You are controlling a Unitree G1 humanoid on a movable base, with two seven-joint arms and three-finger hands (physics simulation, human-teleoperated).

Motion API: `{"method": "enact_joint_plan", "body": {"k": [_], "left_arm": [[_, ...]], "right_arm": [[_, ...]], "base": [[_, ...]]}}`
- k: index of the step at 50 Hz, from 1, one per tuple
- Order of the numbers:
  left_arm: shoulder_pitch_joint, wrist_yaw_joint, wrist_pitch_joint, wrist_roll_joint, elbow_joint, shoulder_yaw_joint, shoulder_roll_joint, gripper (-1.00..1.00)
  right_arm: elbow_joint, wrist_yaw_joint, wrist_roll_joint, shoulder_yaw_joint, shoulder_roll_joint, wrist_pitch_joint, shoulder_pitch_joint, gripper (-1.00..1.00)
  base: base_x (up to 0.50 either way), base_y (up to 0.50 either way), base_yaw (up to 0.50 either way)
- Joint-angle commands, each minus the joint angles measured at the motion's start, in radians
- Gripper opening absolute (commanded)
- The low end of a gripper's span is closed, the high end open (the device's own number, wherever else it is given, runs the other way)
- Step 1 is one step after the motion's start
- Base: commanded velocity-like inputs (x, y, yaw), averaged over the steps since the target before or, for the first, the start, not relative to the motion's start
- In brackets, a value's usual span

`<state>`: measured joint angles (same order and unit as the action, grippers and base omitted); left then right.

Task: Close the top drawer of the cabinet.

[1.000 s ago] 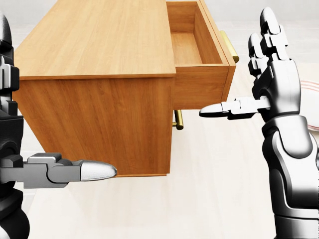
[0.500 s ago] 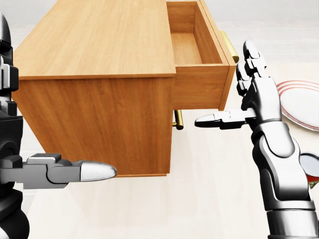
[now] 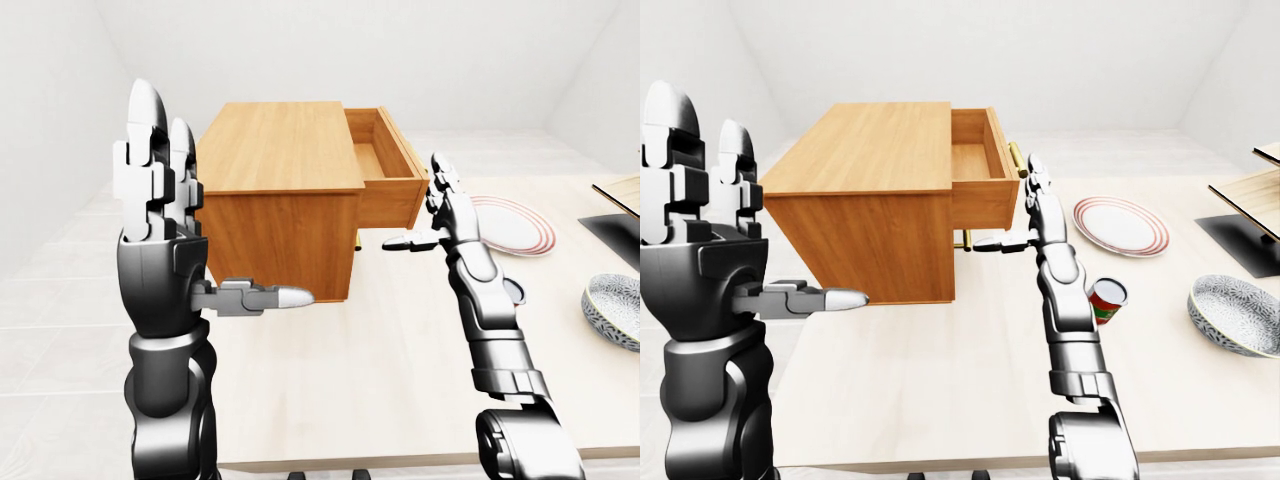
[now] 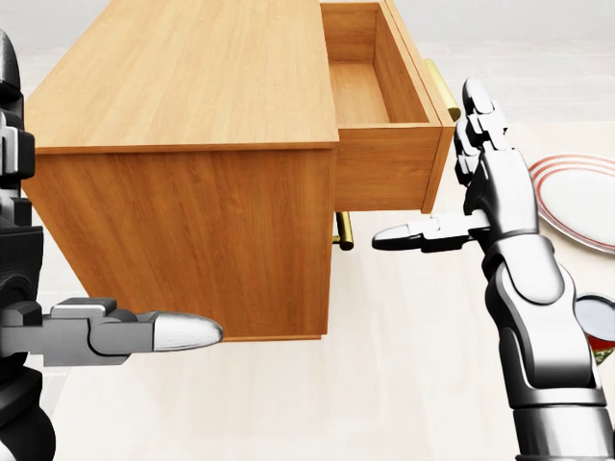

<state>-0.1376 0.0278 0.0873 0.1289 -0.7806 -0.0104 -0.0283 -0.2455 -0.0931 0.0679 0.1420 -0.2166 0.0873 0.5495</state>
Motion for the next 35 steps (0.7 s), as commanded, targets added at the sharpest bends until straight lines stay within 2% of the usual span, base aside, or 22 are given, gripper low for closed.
{"method": "enact_joint_plan", "body": {"k": [1, 35], "left_arm": [[0.006, 0.003, 0.000, -0.001, -0.001, 0.002, 0.003, 1.00], [0.005, 0.004, 0.000, 0.005, -0.003, 0.005, 0.004, 1.00]], "right_arm": [[-0.029, -0.038, -0.006, -0.035, 0.022, 0.000, 0.068, 1.00], [-0.095, -0.061, -0.016, -0.065, 0.088, 0.000, 0.077, 1.00]], "base": [[0.01, 0.00, 0.01], [0.01, 0.00, 0.01]]}}
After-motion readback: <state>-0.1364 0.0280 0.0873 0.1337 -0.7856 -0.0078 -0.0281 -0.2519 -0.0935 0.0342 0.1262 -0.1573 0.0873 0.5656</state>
